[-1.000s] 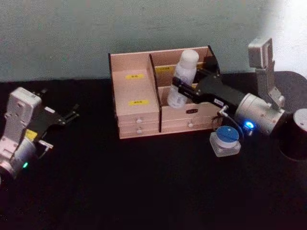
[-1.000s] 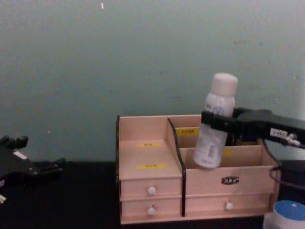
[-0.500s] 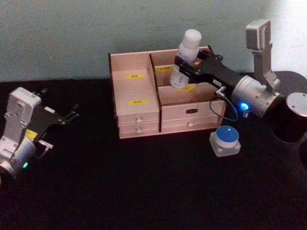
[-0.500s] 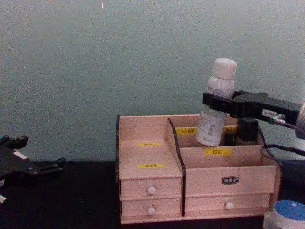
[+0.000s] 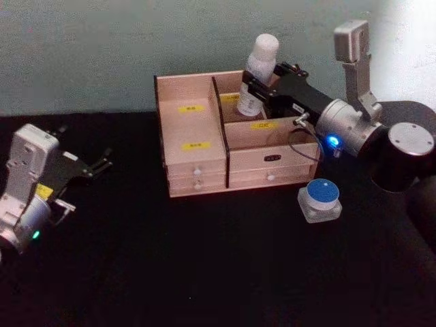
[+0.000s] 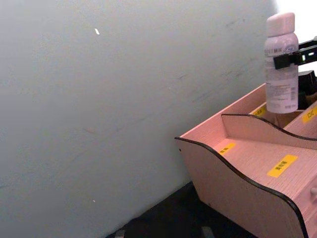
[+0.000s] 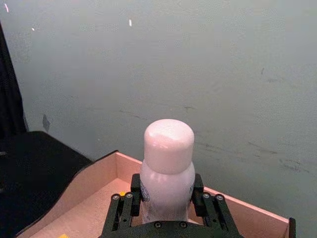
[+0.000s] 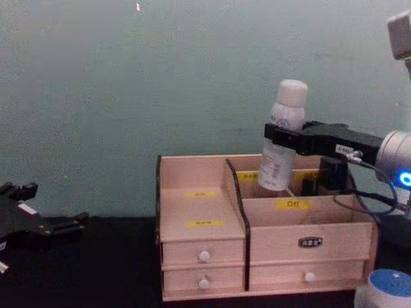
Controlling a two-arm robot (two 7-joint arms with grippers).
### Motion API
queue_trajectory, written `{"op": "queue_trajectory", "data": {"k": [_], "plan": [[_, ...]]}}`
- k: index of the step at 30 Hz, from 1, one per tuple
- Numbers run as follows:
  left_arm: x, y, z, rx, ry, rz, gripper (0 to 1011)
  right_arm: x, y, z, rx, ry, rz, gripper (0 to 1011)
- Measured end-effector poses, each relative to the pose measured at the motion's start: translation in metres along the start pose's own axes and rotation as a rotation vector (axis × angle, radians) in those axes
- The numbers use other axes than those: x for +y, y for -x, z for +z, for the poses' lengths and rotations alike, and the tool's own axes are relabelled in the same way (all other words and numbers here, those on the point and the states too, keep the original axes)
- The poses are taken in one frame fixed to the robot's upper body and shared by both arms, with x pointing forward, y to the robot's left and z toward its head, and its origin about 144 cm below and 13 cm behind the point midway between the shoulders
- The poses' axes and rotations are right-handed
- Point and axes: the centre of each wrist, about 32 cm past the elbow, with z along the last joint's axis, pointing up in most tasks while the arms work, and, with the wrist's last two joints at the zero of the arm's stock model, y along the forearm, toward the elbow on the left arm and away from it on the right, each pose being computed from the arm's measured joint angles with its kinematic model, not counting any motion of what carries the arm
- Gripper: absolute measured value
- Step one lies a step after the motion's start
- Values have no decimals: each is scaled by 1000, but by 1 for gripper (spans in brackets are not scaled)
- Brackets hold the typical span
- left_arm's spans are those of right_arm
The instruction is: Pick up the facial cleanser and watermelon frost from the table and place them into the tiered storage box.
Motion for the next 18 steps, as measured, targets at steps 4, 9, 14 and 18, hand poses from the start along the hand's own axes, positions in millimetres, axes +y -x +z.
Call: {"op": "queue_trajectory", "data": {"k": [4,9,14,18], "plan": [[0,0,0,0,0,0,1001,4,-1,-2,1,6,-5,594],[0,0,0,0,0,0,1001,8,-2,-5,4,18,-11,594],[0,0,0,0,0,0,1001,11,-1,-8,9,30,-12,594],[0,0,0,0,0,0,1001,14,-1,-10,12,39,-11,594]]}}
